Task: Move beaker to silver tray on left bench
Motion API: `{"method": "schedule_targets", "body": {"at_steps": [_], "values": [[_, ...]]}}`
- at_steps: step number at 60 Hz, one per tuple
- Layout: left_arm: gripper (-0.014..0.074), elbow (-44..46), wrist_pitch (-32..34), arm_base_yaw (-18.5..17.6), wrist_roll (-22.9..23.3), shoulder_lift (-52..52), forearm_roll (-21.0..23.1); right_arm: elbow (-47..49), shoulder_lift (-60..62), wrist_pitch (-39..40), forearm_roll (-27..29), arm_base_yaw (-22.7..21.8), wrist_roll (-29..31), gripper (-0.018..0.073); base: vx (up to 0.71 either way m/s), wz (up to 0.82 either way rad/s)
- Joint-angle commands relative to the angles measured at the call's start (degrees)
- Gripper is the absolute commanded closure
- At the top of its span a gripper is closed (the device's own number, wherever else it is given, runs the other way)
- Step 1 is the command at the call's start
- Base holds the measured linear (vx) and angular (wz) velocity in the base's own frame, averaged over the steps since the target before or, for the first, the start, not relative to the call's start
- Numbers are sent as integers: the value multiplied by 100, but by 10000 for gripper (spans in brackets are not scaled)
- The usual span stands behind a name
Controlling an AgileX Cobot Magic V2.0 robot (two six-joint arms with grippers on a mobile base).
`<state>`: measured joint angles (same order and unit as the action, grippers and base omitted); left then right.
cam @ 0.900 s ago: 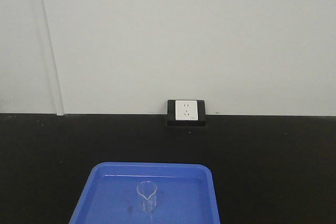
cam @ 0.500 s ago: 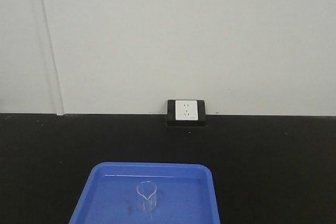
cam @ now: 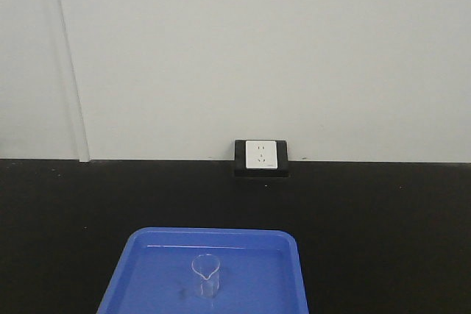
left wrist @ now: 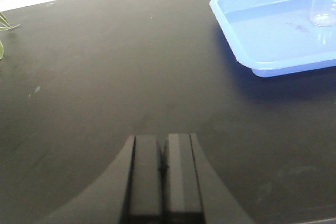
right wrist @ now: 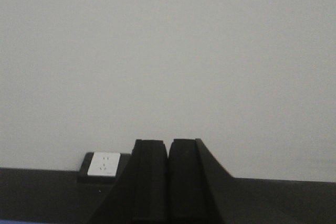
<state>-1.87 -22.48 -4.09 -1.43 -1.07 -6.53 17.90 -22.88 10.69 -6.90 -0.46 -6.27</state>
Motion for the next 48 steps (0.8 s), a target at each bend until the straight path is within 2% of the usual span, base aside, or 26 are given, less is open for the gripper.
{"method": "schedule_targets", "body": {"at_steps": [1,17,31,40,48], "values": [[595,-114,474,-20,11,-40,3,559,-1081,541,-81,-26,190,571,0,0],[595,-114,474,-20,11,-40,3,914,-3082,1556,-9,-26,100,571,0,0],[595,-114,474,-20,11,-40,3,914,-3587,1962,-24,-26,100,545,0,0],[595,-114,474,-20,11,-40,3,914,-3587,1946,-24,-26,100,473,0,0],[595,-114,474,-20,11,-40,3,914,-3587,1908,-24,-26,100,335,0,0]]}}
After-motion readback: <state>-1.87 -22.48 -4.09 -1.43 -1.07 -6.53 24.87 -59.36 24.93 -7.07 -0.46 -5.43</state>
